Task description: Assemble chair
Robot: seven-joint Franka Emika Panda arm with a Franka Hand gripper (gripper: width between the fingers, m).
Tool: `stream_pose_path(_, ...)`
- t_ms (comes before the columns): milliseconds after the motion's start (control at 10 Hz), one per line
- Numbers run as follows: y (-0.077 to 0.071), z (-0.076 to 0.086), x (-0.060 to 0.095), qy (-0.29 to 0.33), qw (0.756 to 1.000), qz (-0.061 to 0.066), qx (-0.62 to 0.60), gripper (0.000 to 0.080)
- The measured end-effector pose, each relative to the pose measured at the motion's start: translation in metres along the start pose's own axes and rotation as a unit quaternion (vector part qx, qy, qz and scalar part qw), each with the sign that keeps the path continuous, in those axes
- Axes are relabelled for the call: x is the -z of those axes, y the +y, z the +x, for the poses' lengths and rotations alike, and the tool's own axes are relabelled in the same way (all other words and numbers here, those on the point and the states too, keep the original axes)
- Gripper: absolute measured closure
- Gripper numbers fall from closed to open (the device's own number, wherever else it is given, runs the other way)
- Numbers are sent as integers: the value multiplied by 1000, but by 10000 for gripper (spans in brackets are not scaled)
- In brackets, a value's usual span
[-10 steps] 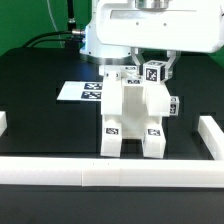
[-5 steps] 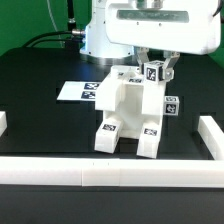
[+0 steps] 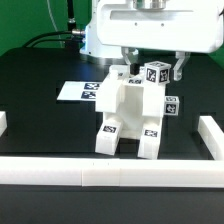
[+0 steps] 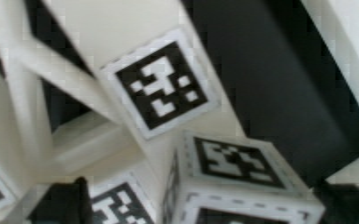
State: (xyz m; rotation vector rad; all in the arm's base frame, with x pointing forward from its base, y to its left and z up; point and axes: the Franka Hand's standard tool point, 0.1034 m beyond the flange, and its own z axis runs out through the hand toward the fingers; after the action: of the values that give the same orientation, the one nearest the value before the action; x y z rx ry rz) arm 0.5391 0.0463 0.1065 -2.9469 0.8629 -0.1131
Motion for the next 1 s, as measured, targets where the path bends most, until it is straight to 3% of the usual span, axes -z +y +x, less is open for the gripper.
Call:
stream_pose_path(400,-6,0,2,4,984,-6,177,151)
stream_pose_path(700,-17,-7,3,5,954,-12,300,151)
stream_pose_path(1000,-15,-6,7,4,919,-16,395,151)
